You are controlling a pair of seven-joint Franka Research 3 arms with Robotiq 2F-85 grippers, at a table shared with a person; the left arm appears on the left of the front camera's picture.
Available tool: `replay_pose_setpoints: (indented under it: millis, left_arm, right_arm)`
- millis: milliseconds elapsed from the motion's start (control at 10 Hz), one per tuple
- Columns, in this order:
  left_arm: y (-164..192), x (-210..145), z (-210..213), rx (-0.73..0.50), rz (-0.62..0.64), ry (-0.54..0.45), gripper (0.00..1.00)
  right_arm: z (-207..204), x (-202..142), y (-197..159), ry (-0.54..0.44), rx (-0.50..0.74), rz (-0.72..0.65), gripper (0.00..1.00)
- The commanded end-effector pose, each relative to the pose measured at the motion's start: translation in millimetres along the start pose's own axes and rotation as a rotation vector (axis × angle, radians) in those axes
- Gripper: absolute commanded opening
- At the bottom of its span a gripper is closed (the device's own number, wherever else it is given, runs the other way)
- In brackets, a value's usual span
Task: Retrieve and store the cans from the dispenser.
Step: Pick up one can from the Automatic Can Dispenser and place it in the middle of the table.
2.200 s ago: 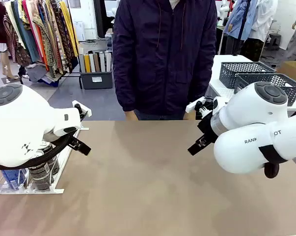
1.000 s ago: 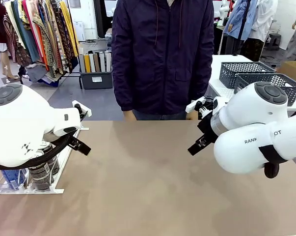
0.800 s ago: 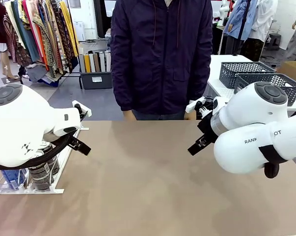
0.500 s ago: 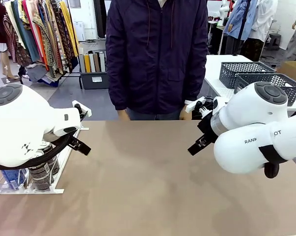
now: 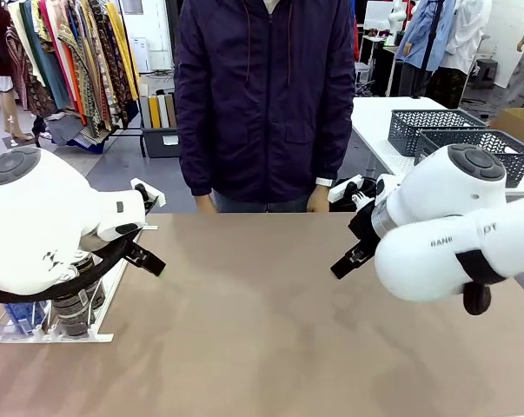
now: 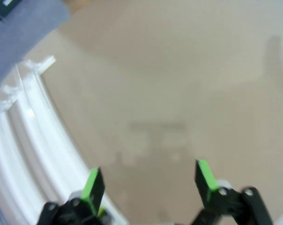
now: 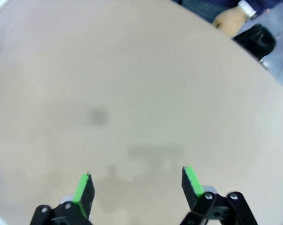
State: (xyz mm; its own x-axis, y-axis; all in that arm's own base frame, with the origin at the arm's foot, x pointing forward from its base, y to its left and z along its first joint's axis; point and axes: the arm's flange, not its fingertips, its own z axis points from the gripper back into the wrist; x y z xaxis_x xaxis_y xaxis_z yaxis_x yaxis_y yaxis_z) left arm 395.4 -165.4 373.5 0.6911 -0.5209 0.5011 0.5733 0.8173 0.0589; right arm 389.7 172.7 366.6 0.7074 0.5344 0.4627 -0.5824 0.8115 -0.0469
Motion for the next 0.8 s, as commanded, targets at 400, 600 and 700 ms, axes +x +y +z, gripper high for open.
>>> replay_pose_setpoints:
  millis: [400,600,700]
  left_arm:
    - [42,-13,121,-0.67,0.366,-0.006,1.0]
    - [121,-86,188,-0.752,0.539,-0.298,1.0]
    - [150,-125,201,-0.754,0.652,-0.409,1.0]
  right_arm:
    - [119,-27,-70,-0.121,0.782,-0.416,1.0]
    - [167,-89,-132,-0.386,0.851,-0.564,1.0]
    - [176,-122,-156,-0.471,0.864,-0.653,1.0]
